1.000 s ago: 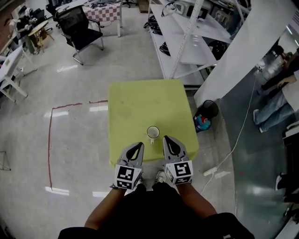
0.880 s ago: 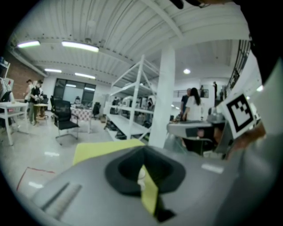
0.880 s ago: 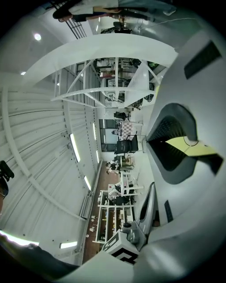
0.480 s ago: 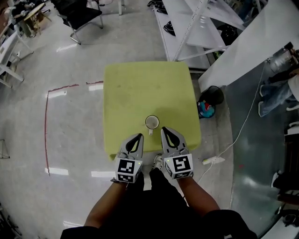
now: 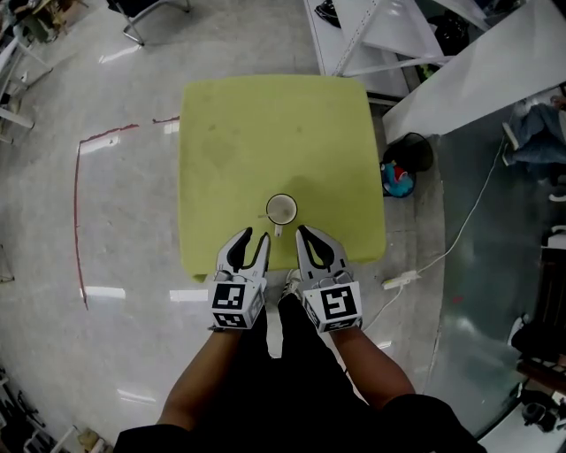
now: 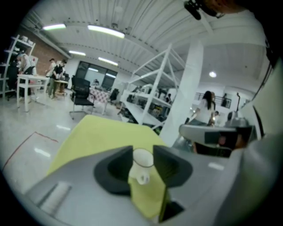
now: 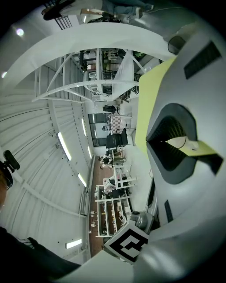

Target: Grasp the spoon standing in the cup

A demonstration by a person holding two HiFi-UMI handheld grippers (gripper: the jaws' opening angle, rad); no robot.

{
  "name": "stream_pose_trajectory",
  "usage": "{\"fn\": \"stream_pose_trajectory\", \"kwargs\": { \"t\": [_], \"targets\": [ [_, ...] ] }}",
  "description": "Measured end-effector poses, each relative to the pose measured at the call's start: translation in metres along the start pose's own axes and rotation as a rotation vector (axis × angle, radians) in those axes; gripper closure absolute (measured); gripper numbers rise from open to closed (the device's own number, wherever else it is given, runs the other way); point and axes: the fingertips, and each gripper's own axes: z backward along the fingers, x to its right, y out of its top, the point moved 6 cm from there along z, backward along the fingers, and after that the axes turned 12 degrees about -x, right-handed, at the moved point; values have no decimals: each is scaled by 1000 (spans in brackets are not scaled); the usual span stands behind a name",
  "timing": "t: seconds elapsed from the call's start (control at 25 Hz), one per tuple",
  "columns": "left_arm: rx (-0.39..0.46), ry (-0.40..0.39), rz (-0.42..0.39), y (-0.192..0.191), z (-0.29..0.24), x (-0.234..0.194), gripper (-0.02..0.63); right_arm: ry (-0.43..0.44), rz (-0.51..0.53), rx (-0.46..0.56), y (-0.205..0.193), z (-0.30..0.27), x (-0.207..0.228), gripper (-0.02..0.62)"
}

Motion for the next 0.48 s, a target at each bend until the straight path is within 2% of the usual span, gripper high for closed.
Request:
{"fn": "stream_pose_trajectory", "kwargs": {
  "t": [0.16, 0.48],
  "targets": [
    [-6, 33, 32, -4, -17, -6, 463, 18, 2, -11, -10, -6, 5, 588],
    [-31, 62, 12, -14, -43, -11, 485, 51, -3, -46, -32, -11, 6, 588]
  ]
}}
